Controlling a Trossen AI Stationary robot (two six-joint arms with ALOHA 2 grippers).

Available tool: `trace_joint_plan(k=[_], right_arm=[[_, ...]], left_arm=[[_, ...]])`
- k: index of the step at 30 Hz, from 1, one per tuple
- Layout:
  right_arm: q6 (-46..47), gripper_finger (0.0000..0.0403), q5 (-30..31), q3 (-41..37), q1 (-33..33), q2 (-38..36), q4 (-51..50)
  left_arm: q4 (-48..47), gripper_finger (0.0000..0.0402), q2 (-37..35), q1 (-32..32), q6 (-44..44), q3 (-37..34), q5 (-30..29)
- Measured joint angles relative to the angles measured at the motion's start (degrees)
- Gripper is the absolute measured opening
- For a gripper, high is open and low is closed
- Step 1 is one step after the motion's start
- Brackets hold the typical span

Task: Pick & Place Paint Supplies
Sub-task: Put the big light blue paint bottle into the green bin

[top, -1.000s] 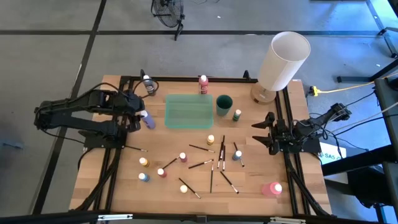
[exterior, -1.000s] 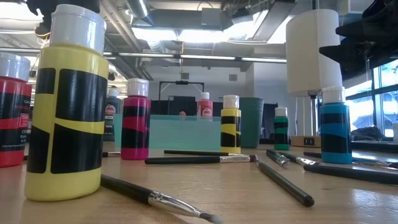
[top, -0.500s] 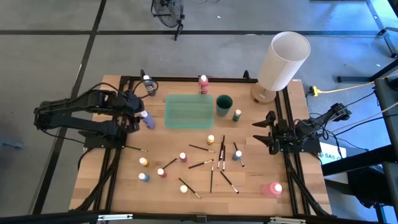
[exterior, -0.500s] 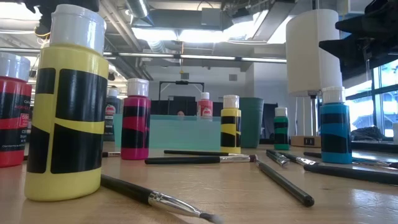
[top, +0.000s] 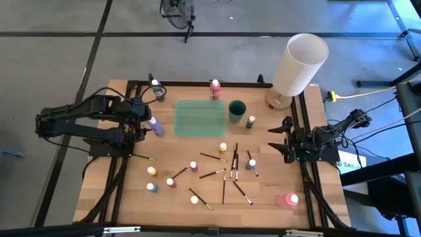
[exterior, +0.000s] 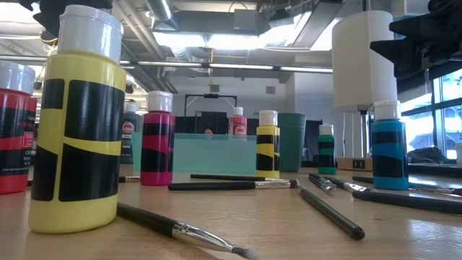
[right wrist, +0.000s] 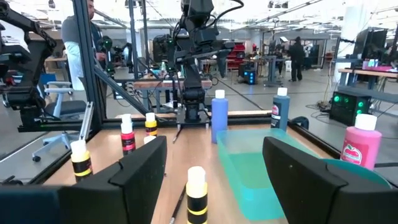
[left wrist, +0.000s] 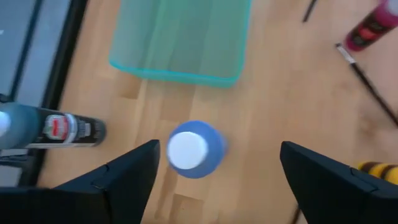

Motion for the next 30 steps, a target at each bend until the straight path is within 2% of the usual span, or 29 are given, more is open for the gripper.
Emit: trace_joint_plan(k=[8,14,18,26,30], right_arm=[[5.0,0.027,-0.2,0.0,0.0,0.8,0.0],[7.5,0.027,-0.3,0.0,0.0,0.8,0.2],[10.6,0.027,-0.3,0.0,0.0,0.8,0.6],[5.9,0.027,-0.1,0.0,0.0,0.8,5.1],[6.6,0.027,-0.2,0.0,0.0,0.8,4.0]], left_arm=[[0.1,0.0334,0.5,0.0,-2.3,0.0,0.8],[0.2,0.0334,1.0,0.0,-2.3,0.0,-3.7],[0.2,0.0334,1.2,0.0,-2.3,0.0,-3.6],[0.2,0.0334,1.5,0.0,-3.0,0.0,-1.6],[-0.3,0.0334,2.2,0.0,-3.7,0.0,-1.6]])
